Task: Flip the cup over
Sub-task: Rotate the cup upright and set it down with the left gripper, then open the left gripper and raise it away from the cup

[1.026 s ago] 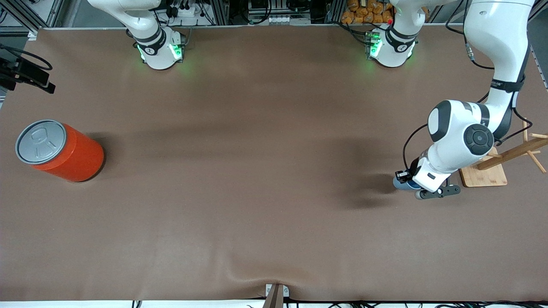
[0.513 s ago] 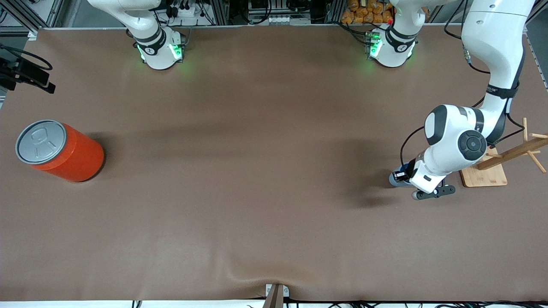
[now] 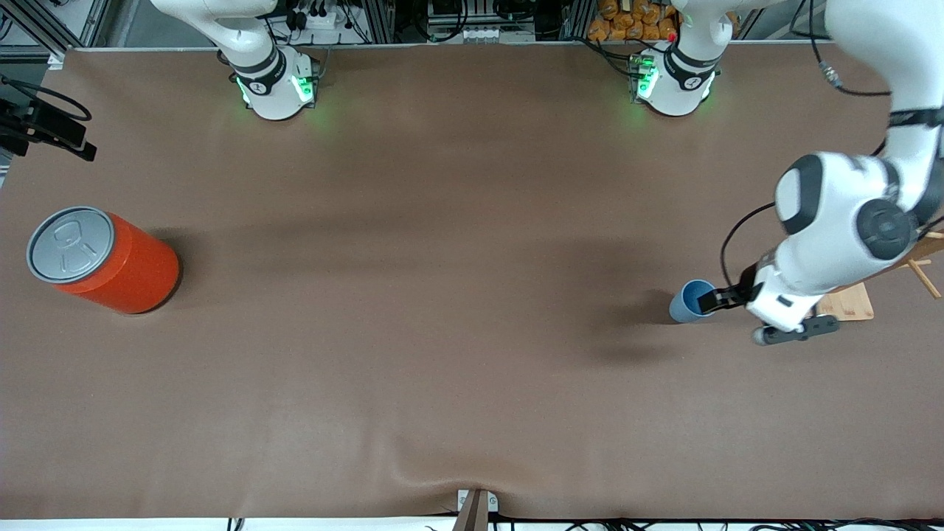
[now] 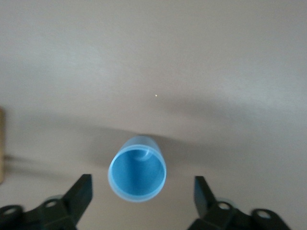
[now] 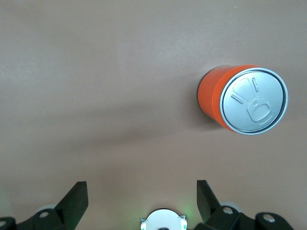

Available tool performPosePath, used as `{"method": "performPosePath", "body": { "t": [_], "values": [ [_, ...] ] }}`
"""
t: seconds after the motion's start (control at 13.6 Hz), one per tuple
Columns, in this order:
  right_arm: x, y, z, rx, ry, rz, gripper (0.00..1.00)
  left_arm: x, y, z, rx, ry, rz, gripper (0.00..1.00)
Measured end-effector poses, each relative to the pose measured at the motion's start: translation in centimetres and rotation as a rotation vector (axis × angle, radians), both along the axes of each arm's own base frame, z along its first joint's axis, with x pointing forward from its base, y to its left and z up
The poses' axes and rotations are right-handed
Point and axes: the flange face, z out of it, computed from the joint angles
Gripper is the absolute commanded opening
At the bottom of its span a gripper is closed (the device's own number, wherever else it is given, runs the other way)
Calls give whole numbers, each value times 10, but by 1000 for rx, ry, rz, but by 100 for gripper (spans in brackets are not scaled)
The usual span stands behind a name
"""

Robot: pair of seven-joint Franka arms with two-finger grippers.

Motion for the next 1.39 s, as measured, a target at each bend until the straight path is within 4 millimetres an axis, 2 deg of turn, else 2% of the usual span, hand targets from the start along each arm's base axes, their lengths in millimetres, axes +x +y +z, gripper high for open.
{"method": "performPosePath", "body": {
  "t": [0.22,0.37,0.44,0.59,0.95,1.17,1.39],
  "values": [
    [0,0,0,0,0,1,100,-3,31,98,22,-34,12,100],
    [0,0,0,0,0,1,100,-10,53,144,32,-74,-40,100],
    [0,0,0,0,0,1,100,-15,61,160,37,-88,-60,100],
    [0,0,0,0,0,1,100,-27,65,182,46,-90,-75,100],
    [0,0,0,0,0,1,100,-61,53,230,64,-111,-89,100],
    [0,1,0,0,0,1,100,-79,44,242,72,-75,-108,100],
    [0,1,0,0,0,1,100,-86,42,247,73,-65,-121,100]
  ]
}}
